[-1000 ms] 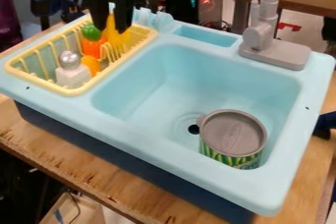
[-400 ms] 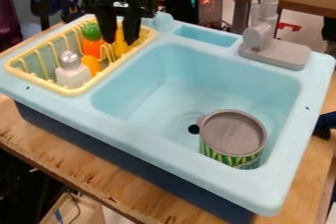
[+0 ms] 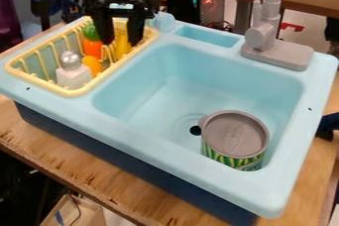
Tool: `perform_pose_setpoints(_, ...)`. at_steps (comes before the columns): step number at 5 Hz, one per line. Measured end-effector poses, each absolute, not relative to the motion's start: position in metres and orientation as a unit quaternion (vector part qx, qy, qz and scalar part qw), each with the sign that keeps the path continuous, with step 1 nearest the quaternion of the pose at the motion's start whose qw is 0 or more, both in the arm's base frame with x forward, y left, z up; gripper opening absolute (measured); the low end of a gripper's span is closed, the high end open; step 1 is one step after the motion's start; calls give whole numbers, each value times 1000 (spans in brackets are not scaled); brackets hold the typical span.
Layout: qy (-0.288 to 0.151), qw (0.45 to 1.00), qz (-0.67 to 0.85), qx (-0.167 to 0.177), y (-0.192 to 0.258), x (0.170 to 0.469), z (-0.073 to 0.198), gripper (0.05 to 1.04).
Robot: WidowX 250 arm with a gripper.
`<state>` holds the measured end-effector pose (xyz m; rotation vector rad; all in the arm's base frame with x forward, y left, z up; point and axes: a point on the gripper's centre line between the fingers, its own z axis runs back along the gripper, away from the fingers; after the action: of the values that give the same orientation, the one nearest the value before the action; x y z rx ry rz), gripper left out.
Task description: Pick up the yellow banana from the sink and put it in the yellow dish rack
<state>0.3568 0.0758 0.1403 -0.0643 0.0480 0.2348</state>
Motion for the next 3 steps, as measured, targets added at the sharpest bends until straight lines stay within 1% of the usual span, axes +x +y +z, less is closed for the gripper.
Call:
perform_pose_setpoints(1, 20, 993, 116, -32, 76, 359, 146, 1012)
perform_pose_setpoints(2, 20, 992, 117, -36, 75, 359, 149, 1008)
perform_pose_setpoints(3, 26, 994, 105, -14, 74, 352, 161, 1005)
